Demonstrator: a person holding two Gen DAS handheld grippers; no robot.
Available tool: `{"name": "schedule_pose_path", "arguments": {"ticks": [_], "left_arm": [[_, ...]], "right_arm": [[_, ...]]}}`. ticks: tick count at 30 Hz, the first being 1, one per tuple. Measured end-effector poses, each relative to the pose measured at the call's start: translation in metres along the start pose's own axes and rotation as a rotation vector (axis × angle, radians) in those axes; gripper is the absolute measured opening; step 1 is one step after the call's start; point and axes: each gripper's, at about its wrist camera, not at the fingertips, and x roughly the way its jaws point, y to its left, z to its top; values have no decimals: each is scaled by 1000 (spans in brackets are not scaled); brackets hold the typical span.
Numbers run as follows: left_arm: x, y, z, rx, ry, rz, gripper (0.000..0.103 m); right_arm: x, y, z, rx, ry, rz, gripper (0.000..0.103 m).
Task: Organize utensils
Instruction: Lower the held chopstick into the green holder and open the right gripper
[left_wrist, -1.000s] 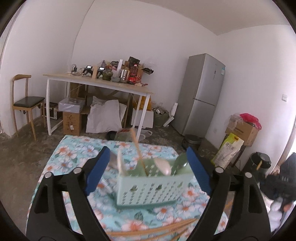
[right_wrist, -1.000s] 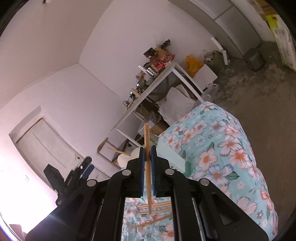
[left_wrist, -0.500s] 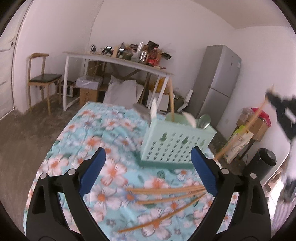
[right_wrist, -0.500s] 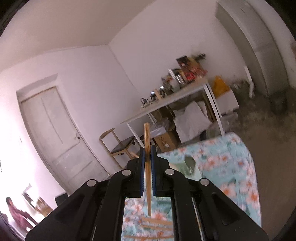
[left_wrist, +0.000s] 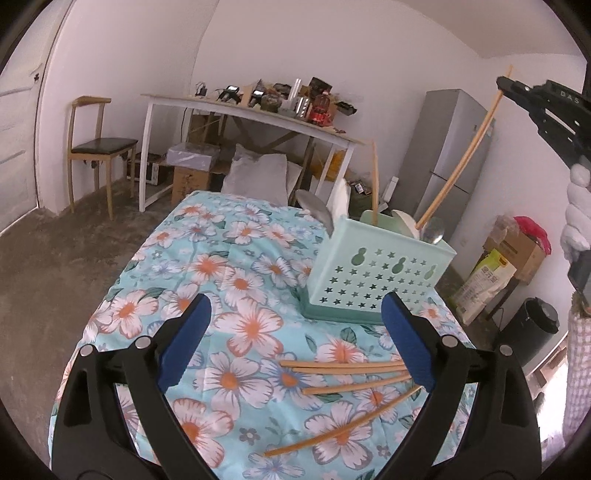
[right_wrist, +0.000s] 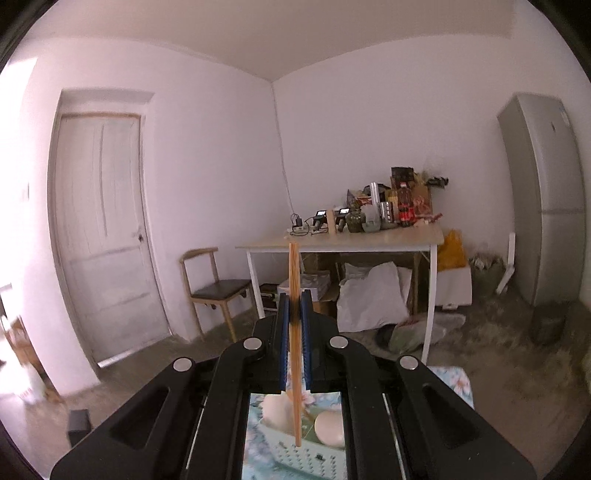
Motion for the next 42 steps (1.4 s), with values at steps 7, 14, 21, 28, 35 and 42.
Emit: {"name": "schedule_pose_path", "arguments": {"ticks": [7,14,21,28,35,42], "left_arm": [[20,14,6,-39,111,151,90],[40,38,1,-90,228,259,90],[35,44,-1,-94,234,299,90],[32,46,-1,-114,240,288,90],[27,43,0,-110,230,285,90],[21,40,3,-102,216,287,90]], "right_arm": [[37,31,-16,-184,50,-33,7],[54,49,-43,-341,110,-66,7],[63,59,-71,-452,202,-119,7],[49,52,-68,-412,218,-131,24],[25,40,-60,-327,204,-137,28],[-3,25,-55,-205,203,-136,29]]}}
